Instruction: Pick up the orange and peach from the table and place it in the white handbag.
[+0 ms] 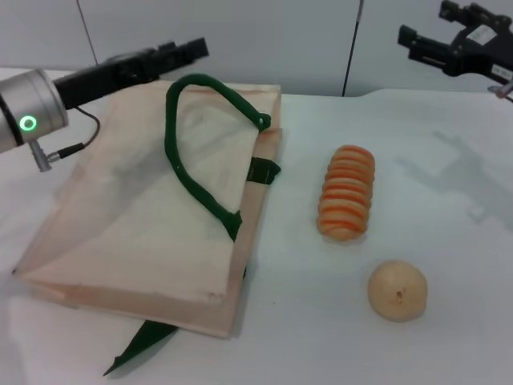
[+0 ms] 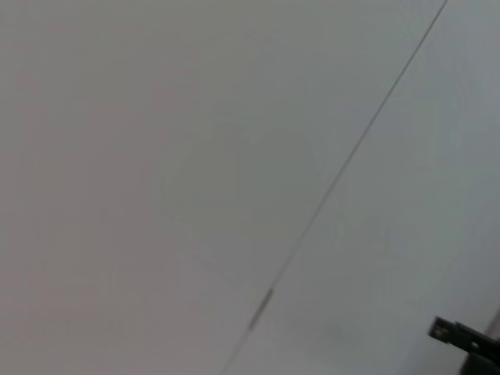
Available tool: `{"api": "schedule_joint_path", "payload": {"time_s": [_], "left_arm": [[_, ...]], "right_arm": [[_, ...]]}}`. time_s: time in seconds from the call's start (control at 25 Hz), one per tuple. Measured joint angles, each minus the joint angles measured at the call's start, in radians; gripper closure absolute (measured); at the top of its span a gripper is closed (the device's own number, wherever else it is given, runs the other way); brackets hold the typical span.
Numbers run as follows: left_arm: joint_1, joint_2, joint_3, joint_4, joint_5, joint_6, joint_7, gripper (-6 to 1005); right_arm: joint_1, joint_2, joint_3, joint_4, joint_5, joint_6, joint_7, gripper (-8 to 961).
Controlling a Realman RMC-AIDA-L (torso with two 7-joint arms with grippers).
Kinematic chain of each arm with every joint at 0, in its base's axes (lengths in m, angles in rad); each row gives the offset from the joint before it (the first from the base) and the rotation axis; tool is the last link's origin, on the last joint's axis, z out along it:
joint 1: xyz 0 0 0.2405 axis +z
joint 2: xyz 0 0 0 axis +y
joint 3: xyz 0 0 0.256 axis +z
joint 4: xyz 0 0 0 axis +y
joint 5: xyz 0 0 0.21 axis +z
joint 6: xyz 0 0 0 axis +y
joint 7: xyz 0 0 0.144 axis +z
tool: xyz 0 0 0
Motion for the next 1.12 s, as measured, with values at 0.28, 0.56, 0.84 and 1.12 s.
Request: {"api": "schedule_joint_path", "payload": {"time_s": [0.28,0.56,0.84,1.12], "left_arm": [[0.095,-0.074,-0.001,-0.005,-0.294,0.018,0.437,111],[0.11,-0.113,-0.001,-0.206,-0.688,0.063,1.01,113],[0.088,-0.116,-0.001,-0.32,-0.89,0.068,1.189,114],[0.095,-0.114,-0.001,-0.324,-0.905,0.072,1.182,115]], "right_arm": [[-0.061,0.001,0.061,0.177,0.302,-0.005,-0.332,60],[-0.12,0.005,0.203,0.416,0.685,-0.01,-0.77,60],[-0.143,0.006,0.214,0.452,0.772,-0.016,-0.798,60],[-0.164,0.004,0.216,0.452,0.796,-0.008,-0.796,60]]}}
